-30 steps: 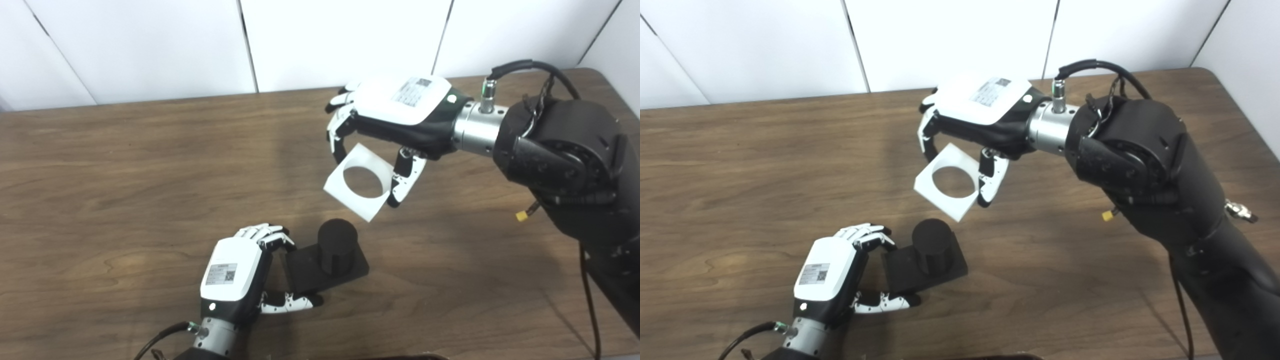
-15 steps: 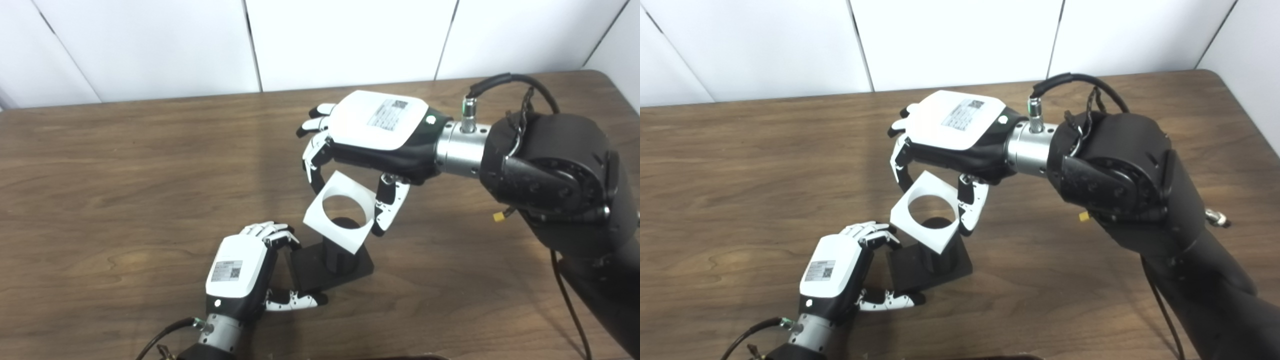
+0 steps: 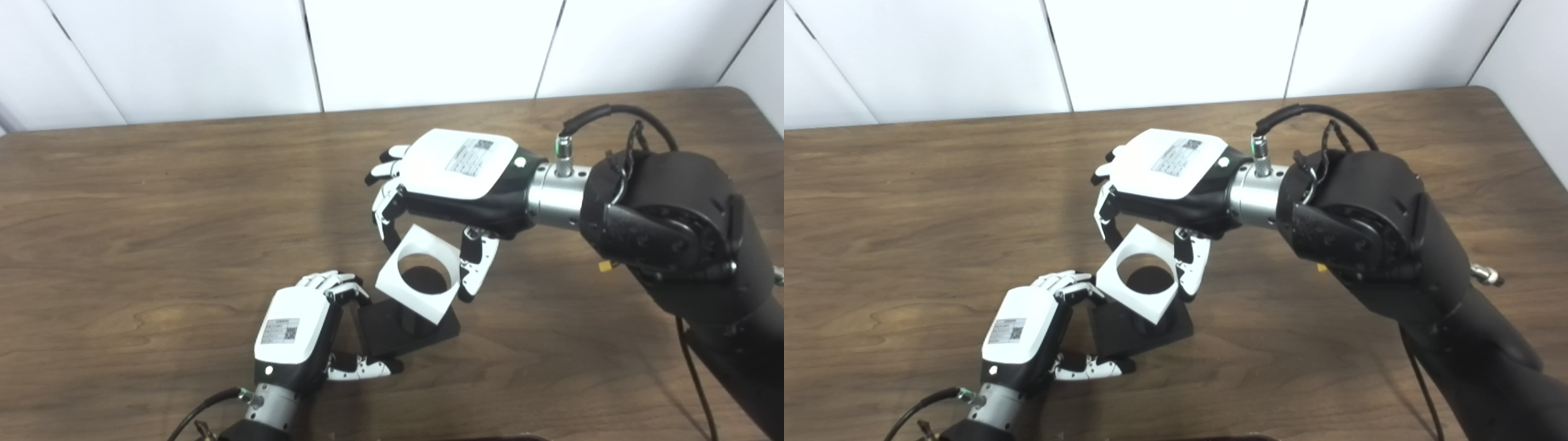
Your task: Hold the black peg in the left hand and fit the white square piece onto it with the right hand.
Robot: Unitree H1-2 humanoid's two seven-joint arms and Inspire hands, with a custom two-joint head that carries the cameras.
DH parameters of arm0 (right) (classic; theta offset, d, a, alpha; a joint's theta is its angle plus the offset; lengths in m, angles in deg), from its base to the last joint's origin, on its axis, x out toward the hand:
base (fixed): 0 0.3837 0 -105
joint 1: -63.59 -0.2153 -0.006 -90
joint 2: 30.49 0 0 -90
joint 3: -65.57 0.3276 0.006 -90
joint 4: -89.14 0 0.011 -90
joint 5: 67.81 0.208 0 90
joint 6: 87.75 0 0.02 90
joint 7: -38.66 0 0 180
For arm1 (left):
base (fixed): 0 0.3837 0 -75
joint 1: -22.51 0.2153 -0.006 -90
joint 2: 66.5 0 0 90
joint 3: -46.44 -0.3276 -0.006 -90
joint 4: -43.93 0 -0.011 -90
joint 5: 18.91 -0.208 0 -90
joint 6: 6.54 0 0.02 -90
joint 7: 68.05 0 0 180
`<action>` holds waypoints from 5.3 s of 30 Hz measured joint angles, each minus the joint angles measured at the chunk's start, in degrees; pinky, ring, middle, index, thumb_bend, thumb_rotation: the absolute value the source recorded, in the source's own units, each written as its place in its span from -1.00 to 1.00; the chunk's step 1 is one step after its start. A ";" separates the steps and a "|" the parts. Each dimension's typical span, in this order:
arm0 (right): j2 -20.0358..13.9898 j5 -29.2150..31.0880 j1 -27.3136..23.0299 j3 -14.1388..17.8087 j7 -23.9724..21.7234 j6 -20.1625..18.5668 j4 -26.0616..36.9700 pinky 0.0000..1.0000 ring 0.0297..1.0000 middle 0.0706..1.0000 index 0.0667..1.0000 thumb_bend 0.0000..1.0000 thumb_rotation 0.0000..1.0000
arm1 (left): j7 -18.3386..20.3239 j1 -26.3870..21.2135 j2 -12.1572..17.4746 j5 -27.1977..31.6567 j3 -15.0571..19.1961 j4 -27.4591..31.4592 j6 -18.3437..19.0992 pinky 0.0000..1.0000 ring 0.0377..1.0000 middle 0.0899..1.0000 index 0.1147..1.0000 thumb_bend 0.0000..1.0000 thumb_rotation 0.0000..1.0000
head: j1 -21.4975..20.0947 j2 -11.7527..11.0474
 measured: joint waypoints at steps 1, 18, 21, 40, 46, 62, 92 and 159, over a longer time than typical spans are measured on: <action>0.00 0.00 0.19 -0.01 0.00 0.01 -0.23 0.99 0.86 0.51 -0.11 0.05 -0.74 | 0.01 0.00 -0.02 -0.02 0.00 0.00 0.01 0.56 0.59 0.47 -0.16 0.04 -0.90 | 0.00 0.00; 0.76 0.28 4.11 0.38 3.85 2.74 -2.88 0.99 0.87 0.54 -0.11 0.05 -0.74 | 0.78 0.06 -0.30 -0.40 -0.32 0.49 0.80 0.57 0.60 0.47 -0.16 0.04 -0.90 | 0.62 0.44; 0.75 0.26 4.46 0.37 4.34 3.43 -3.29 0.98 0.87 0.54 -0.11 0.05 -0.74 | 0.92 0.05 -0.30 -0.41 -0.39 0.57 0.89 0.57 0.60 0.47 -0.16 0.04 -0.90 | 0.61 0.44; 0.71 -0.78 6.10 0.37 5.86 6.05 -5.22 0.97 0.86 0.53 -0.11 0.05 -0.74 | 1.97 0.16 -0.46 -0.55 -0.64 1.24 1.10 0.56 0.59 0.47 -0.16 0.04 -0.90 | 0.79 1.14; 0.39 -0.85 6.07 0.37 5.39 6.24 -5.21 0.94 0.84 0.52 -0.11 0.05 -0.74 | 2.03 0.16 -0.56 -0.65 -0.69 1.31 1.09 0.55 0.59 0.47 -0.16 0.04 -0.90 | 0.79 1.23; 0.01 -0.83 5.93 0.44 3.90 6.31 -5.05 0.93 0.85 0.52 -0.11 0.05 -0.74 | 2.40 0.20 -0.67 -0.99 -0.65 1.50 1.08 0.54 0.59 0.46 -0.16 0.04 -0.90 | 0.53 1.58; 0.04 -2.49 6.62 -0.89 3.99 7.04 -5.48 0.96 0.87 0.54 -0.11 0.05 -0.74 | 2.83 0.29 -0.94 -1.00 -0.47 1.86 1.03 0.50 0.58 0.47 -0.16 0.04 -0.90 | 0.44 1.85; -0.28 -5.73 10.71 6.36 2.71 9.91 -3.86 0.89 0.86 0.64 0.28 0.81 -0.06 | 10.81 0.21 -2.16 15.26 3.41 6.01 5.05 0.90 0.85 0.87 0.93 0.99 -0.16 | 0.09 2.11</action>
